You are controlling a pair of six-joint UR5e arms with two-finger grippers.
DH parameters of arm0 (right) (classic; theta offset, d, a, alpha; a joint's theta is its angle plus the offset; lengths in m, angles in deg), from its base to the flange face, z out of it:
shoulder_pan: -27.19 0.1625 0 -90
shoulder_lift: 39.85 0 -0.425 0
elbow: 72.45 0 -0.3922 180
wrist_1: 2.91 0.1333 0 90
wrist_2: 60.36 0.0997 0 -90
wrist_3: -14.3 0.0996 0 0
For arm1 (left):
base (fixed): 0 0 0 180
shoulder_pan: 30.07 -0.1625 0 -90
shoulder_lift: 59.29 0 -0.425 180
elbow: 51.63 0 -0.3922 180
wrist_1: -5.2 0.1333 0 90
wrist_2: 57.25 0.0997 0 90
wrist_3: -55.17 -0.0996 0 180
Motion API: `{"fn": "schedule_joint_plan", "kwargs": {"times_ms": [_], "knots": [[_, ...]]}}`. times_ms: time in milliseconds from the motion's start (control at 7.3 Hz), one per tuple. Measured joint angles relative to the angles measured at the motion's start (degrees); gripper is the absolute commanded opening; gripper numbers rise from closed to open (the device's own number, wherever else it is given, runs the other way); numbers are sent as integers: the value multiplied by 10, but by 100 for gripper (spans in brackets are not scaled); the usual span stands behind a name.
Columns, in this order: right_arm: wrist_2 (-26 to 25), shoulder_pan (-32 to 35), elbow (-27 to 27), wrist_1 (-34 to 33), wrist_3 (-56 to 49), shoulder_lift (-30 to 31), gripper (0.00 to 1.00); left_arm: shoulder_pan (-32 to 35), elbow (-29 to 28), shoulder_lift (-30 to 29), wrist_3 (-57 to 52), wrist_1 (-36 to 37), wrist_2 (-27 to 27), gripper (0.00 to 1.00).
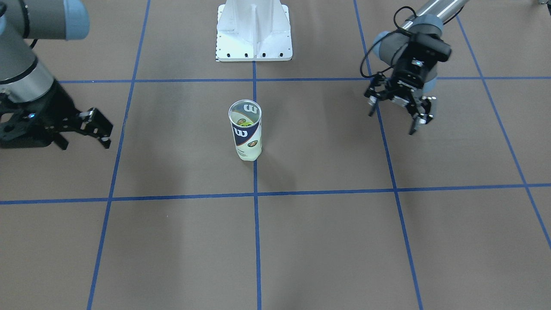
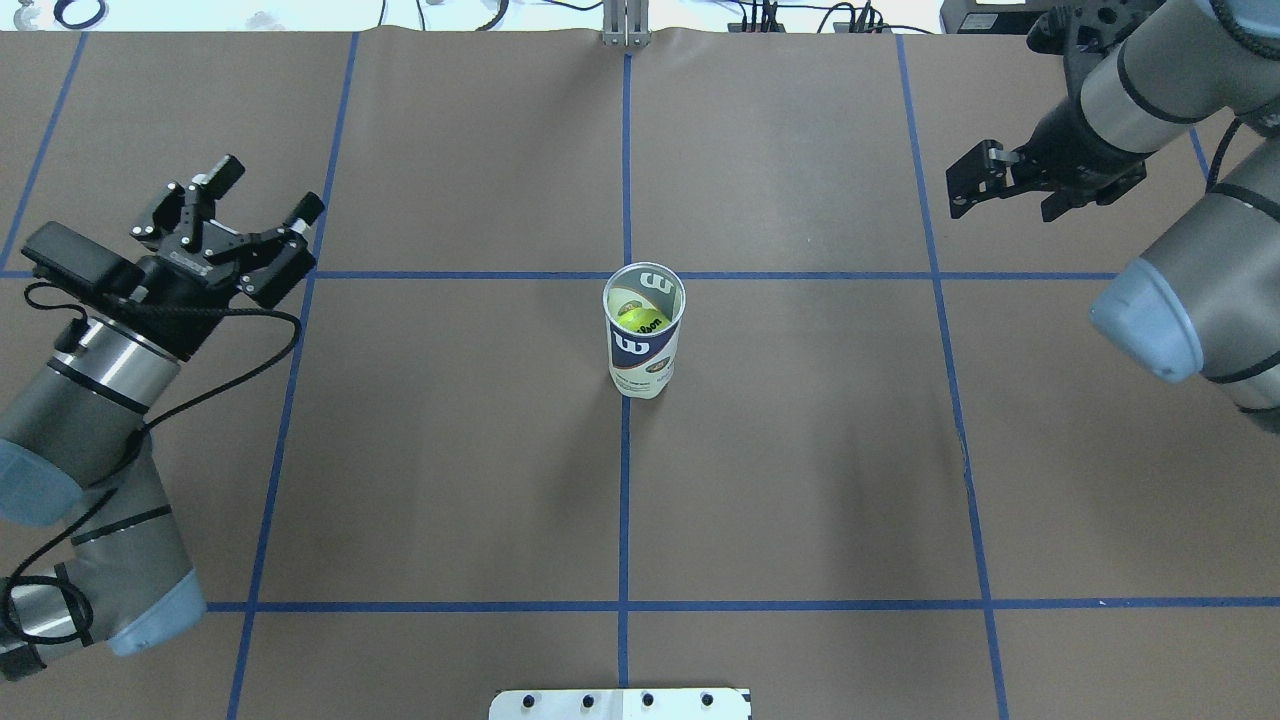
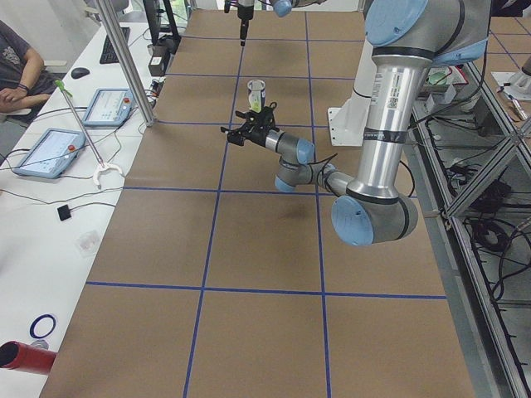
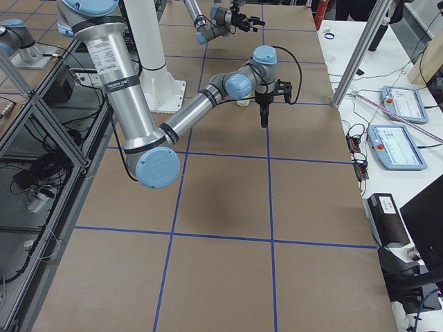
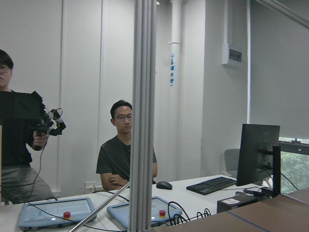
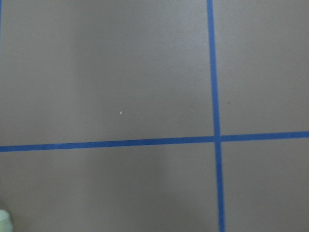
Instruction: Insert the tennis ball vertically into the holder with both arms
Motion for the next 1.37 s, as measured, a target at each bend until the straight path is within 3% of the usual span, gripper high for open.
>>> {"fn": "schedule_joint_plan", "kwargs": {"times_ms": [274, 411, 548, 685, 822, 959, 1095, 1369], "knots": [[22, 48, 47, 0, -92, 1, 99, 65, -1, 14, 43, 105, -16, 99], [27, 62, 61, 0, -119, 1, 99, 106, -1, 15, 67, 174, -50, 99], [29, 71, 73, 1, -139, 1, 99, 155, 0, 14, 81, 252, -110, 88], [31, 79, 86, 4, -152, 1, 99, 207, 0, 11, 98, 335, -198, 86], [36, 88, 100, 11, -160, 1, 99, 253, 0, 5, 130, 415, -300, 97], [47, 100, 112, 18, -171, 3, 99, 293, 0, -11, 161, 508, -389, 99], [58, 114, 123, 23, -191, 7, 99, 319, 1, -34, 173, 604, -444, 99], [81, 144, 149, 25, -233, 12, 99, 340, -6, -52, 177, 694, -518, 99]]}}
